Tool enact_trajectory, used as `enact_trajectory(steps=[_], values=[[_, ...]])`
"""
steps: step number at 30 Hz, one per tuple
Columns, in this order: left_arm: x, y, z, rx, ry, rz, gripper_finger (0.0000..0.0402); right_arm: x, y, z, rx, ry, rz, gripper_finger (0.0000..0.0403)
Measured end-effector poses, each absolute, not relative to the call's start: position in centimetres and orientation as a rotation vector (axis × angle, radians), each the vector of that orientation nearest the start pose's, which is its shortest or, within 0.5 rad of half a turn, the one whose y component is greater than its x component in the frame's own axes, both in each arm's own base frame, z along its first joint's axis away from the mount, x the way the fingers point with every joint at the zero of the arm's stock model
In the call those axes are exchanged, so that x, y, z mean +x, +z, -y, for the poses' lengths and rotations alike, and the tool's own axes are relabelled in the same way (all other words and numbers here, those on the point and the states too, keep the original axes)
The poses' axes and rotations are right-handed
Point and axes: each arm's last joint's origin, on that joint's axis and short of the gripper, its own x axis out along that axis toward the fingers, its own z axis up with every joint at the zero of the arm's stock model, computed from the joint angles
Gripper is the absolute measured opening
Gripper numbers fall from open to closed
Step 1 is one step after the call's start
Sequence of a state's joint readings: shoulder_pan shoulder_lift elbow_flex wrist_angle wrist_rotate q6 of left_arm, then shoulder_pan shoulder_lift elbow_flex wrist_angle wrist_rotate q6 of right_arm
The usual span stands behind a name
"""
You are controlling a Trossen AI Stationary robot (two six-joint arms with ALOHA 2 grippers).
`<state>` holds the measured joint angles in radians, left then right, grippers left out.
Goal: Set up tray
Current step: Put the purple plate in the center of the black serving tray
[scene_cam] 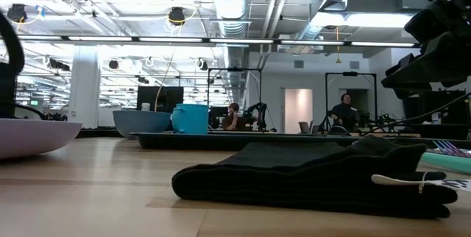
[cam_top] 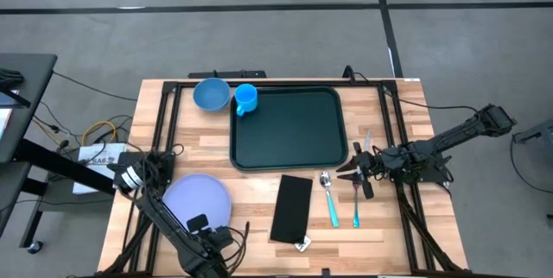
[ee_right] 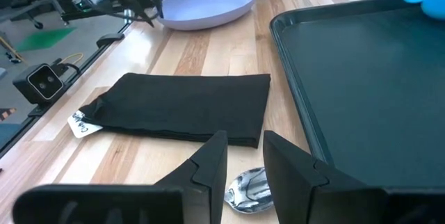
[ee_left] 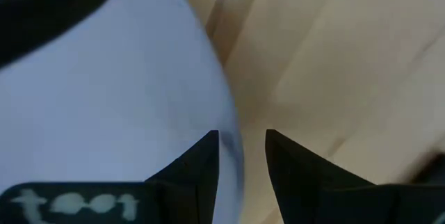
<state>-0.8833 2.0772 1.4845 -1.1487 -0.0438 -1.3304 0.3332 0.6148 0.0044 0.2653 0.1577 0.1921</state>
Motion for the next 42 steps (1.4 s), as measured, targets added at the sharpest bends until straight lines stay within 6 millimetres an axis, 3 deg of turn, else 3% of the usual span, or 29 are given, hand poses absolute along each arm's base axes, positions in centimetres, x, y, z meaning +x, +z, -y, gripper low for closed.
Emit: enact_trajectory(steps=[16,25,32,37,42], values=[[23.7,15.3,28.0,-0.201,0.509,-1.571,0.0103,12.4,13.2,-3.8,0.105,0.141,-0.353,0.0087],[23.7,15.3,28.0,-0.198,0.459,-1.634,0.0009,12.4,13.2,-3.8,0.105,0.141,-0.353,0.0087],[23.7,15.3,28.0,-0.185,0.447,-1.645,0.0012,12.4,13.2,-3.8,0.105,0.141,-0.353,0.0087],[23.8,16.5,28.1,-0.159,0.457,-1.663,0.0003,12.4,13.2,-3.8,0.105,0.141,-0.352,0.0087],[24.2,19.0,28.4,-0.134,0.479,-1.627,0.0002,12.4,13.2,-3.8,0.105,0.141,-0.353,0.0087]])
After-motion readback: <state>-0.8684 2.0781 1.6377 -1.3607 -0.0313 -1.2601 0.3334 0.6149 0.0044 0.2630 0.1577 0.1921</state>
